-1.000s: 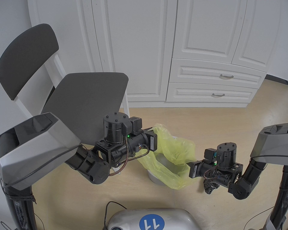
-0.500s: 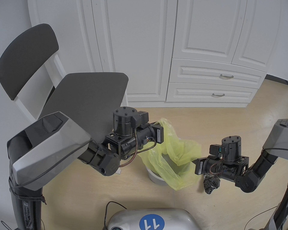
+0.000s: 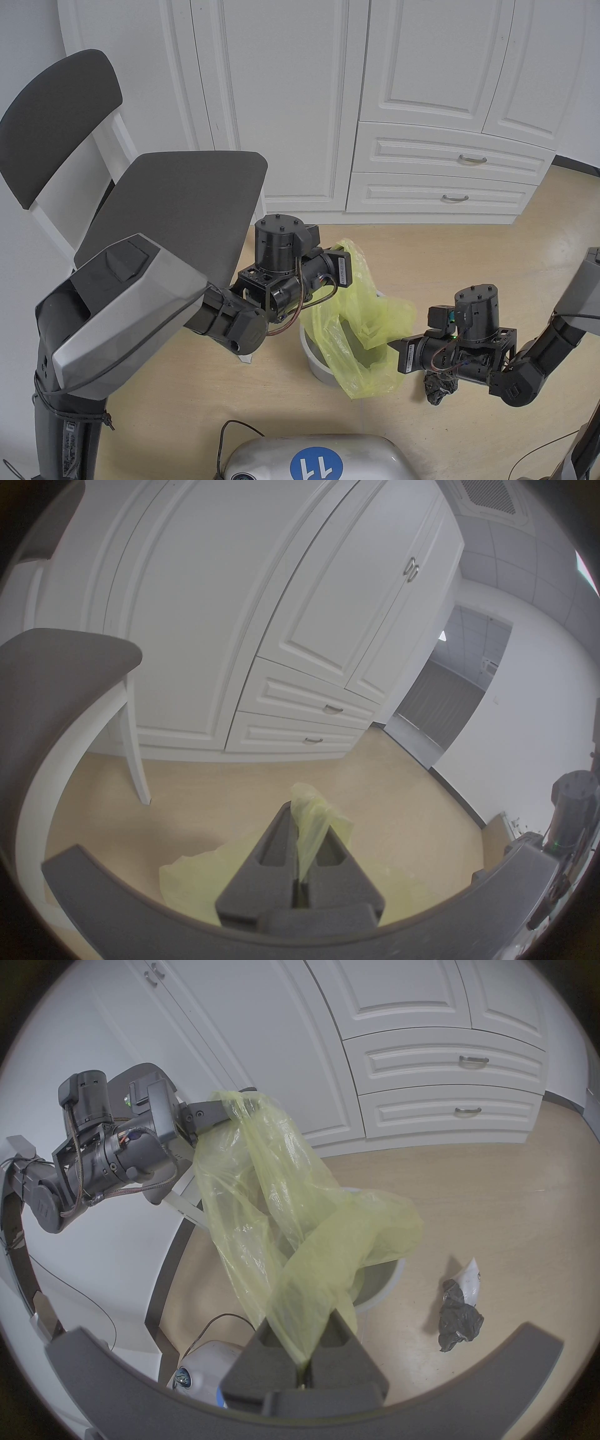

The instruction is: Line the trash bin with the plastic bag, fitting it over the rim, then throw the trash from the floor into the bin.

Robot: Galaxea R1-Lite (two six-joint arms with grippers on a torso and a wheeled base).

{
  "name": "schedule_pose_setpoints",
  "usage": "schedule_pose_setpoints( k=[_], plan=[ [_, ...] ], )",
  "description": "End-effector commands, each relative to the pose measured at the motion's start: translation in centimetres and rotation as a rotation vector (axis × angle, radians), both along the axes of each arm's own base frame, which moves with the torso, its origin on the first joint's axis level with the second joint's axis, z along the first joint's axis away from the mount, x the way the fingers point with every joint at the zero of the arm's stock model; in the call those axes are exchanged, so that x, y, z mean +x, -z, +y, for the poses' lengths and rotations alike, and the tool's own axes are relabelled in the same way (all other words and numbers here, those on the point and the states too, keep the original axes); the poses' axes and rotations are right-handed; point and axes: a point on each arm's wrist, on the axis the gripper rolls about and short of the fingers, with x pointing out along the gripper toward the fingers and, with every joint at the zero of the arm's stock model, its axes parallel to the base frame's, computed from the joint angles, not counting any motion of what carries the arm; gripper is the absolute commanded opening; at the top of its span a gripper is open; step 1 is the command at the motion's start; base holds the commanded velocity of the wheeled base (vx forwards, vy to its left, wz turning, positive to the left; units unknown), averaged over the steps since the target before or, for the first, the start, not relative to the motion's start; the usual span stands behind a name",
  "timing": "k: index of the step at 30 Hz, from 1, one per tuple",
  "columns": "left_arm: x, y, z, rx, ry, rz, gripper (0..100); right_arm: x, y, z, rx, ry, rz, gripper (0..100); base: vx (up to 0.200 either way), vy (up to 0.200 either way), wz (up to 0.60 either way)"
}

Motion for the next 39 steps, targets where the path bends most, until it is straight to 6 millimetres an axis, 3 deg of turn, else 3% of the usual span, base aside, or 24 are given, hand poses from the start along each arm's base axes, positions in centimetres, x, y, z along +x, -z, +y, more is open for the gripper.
schedule_pose_setpoints(
  k=[1, 8, 13, 20, 30, 39],
  plan=[
    [-1.2, -0.2, 1.3, 0.027, -0.026, 0.021, 0, -0.2, 1.5, 1.3, -0.006, -0.028, 0.048, 0, 0.0, 0.0, 0.0],
    [-2.5, -1.1, 6.3, 0.099, -0.086, 0.04, 0, -1.0, 3.4, 3.8, 0.015, -0.075, 0.119, 0, 0.0, 0.0, 0.0],
    [-2.6, -1.9, 7.2, 0.108, -0.102, 0.017, 0, -0.8, 3.9, 4.5, 0.026, -0.078, 0.135, 0, 0.0, 0.0, 0.0],
    [-2.5, -1.8, 6.3, 0.107, -0.083, 0.013, 0, 0.1, 3.9, 3.7, 0.038, -0.038, 0.135, 0, 0.0, 0.0, 0.0],
    [-0.3, 1.7, 2.6, 0.118, -0.047, 0.026, 0, 3.7, 6.2, 1.0, 0.029, 0.083, 0.165, 0, 0.0, 0.0, 0.0],
    [2.2, 3.8, 1.6, 0.127, -0.064, 0.043, 0, 5.8, 7.8, 0.7, 0.062, 0.134, 0.184, 0, 0.0, 0.0, 0.0]
  ],
)
